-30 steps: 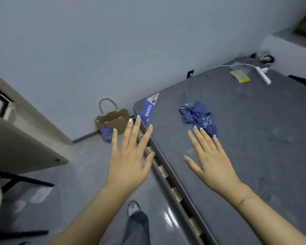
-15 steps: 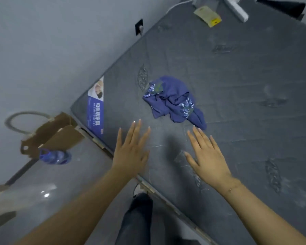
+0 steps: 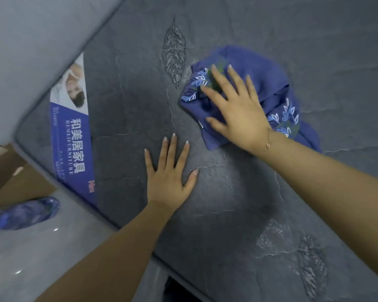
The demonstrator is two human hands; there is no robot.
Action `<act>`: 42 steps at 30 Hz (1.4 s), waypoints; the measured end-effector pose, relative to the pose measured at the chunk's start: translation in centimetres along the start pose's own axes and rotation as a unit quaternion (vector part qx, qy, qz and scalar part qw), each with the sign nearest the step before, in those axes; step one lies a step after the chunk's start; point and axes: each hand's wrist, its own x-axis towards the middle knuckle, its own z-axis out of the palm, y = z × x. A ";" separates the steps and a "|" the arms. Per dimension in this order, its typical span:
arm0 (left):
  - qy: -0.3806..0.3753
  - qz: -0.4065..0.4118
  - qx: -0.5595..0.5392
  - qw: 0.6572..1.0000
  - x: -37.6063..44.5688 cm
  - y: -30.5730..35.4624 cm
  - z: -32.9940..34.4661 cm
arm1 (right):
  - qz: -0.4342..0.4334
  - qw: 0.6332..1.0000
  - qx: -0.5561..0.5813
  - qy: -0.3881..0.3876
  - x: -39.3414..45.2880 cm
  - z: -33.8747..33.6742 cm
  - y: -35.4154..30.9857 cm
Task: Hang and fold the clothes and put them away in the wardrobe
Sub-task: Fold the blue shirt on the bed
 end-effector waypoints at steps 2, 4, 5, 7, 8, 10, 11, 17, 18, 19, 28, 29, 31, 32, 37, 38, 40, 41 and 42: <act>0.019 0.008 -0.002 1.000 0.1 -0.2 0.6 | 0.002 1.000 0.001 -0.024 3.1 1.0 0.3; 0.016 0.010 -0.007 1.000 0.2 -0.2 0.6 | 0.017 0.997 0.022 -0.070 4.9 2.0 0.5; 0.013 0.007 -0.007 1.000 0.1 -0.2 0.5 | 0.029 0.996 0.033 -0.076 5.1 2.5 0.3; 0.002 0.002 0.000 1.000 -0.1 -0.2 0.4 | 0.072 0.994 0.074 -0.041 4.8 2.7 0.2; -0.006 0.000 0.002 1.000 0.0 -0.2 0.3 | 0.100 0.988 0.113 -0.023 4.1 2.5 0.1; -0.022 -0.007 0.008 1.000 0.2 -0.3 0.1 | 0.164 0.958 0.234 0.008 1.5 1.9 0.0; -0.037 -0.011 0.008 0.999 0.1 -0.2 -0.2 | 0.204 0.925 0.320 0.034 -0.5 1.4 -0.2; -0.163 -0.126 -0.159 0.966 1.3 1.7 -3.6 | 0.378 0.575 0.697 0.202 -16.3 -1.9 -3.3; -0.217 -0.172 -0.298 0.914 1.5 3.0 -5.2 | 0.394 0.517 0.729 0.213 -18.6 -2.3 -3.7; -0.265 -0.197 -0.478 0.814 1.4 4.3 -7.0 | 0.408 0.463 0.754 0.226 -20.6 -2.6 -4.0; -0.372 -0.162 -0.686 0.605 -7.7 16.8 -14.7 | 0.491 0.347 0.744 0.290 -35.6 -4.3 -4.1; -0.379 -0.162 -0.671 0.617 -9.0 18.1 -14.9 | 0.493 0.336 0.749 0.289 -37.2 -4.5 -3.7; -0.390 -0.148 -0.648 0.637 -11.8 19.4 -14.6 | 0.481 0.293 0.773 0.293 -39.9 -5.0 -3.0; -0.400 -0.116 -0.636 0.649 -13.3 19.7 -14.5 | 0.474 0.271 0.784 0.297 -41.1 -5.3 -2.6; -0.389 -0.060 -0.570 0.722 -18.7 22.8 -14.1 | 0.458 0.212 0.813 0.292 -44.6 -6.3 -1.2; -0.356 -0.065 -0.564 0.742 -19.1 23.6 -14.3 | 0.453 0.208 0.818 0.288 -45.2 -6.4 -1.2; -0.271 -0.097 -0.578 0.764 -19.3 24.9 -15.3 | 0.457 0.238 0.813 0.272 -46.4 -6.7 -1.3; -0.230 -0.118 -0.612 0.747 -19.1 25.1 -16.1 | 0.473 0.279 0.796 0.257 -47.2 -6.7 -1.5; -0.200 -0.133 -0.654 0.717 -18.8 25.2 -17.1 | 0.495 0.331 0.767 0.237 -48.1 -6.7 -1.8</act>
